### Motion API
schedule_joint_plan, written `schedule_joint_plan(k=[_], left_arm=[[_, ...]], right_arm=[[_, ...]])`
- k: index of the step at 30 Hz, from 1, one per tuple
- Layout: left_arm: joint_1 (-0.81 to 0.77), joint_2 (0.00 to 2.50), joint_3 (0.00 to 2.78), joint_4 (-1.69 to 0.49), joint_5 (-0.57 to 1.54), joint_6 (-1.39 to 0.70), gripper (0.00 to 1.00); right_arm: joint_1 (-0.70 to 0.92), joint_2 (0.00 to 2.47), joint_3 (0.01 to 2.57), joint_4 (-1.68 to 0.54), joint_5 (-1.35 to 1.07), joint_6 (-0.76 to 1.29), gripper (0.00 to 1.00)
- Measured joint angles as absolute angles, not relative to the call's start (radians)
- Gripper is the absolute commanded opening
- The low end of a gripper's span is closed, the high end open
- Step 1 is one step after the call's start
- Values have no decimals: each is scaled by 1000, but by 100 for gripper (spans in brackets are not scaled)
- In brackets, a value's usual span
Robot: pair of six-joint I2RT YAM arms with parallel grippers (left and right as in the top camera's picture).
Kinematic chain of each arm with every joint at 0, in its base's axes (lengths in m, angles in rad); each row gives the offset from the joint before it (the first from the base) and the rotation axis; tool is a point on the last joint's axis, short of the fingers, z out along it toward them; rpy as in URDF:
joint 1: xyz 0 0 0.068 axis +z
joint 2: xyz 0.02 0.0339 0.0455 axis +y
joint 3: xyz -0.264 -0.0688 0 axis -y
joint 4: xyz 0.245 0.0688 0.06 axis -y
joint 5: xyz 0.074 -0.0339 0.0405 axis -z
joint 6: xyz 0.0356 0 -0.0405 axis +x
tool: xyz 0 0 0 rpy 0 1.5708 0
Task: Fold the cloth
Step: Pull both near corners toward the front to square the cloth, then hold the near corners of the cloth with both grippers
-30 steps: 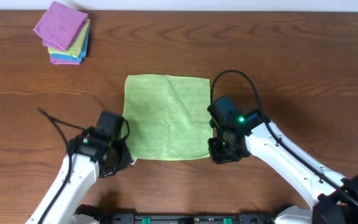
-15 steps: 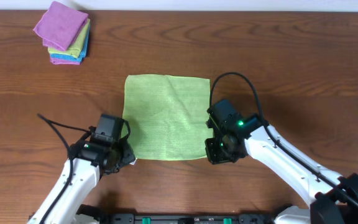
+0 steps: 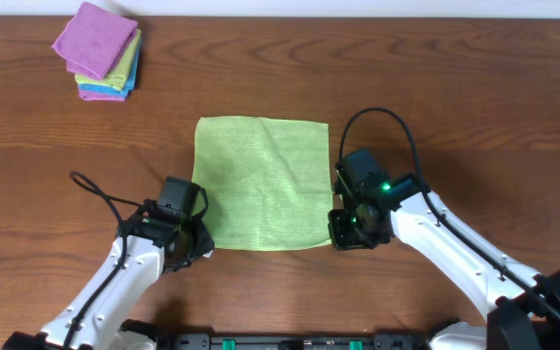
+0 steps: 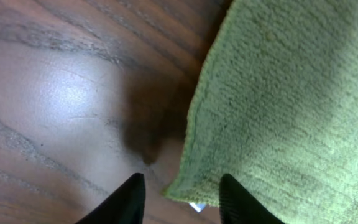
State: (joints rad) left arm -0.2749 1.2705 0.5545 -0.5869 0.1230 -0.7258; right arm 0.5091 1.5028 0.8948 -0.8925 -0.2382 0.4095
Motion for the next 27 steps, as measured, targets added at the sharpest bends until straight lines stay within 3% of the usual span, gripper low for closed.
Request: schedule_joint_plan(k=[3,7,11,27], left_arm=[[-275,1285,554,-572,120,-736,12],[-275,1289,554,-560,120,-736,6],[-275,1289,554,-556,120,-737,6],[-275,1289,554,-552,120,-737,6]], right_arm=[[509,1503,895,-892,-238,410,27],[509,1503,894,-897,-241,410,31],[509,1503,894,-889,-260,411,39],[509,1609,886,-805,-286,411,37]])
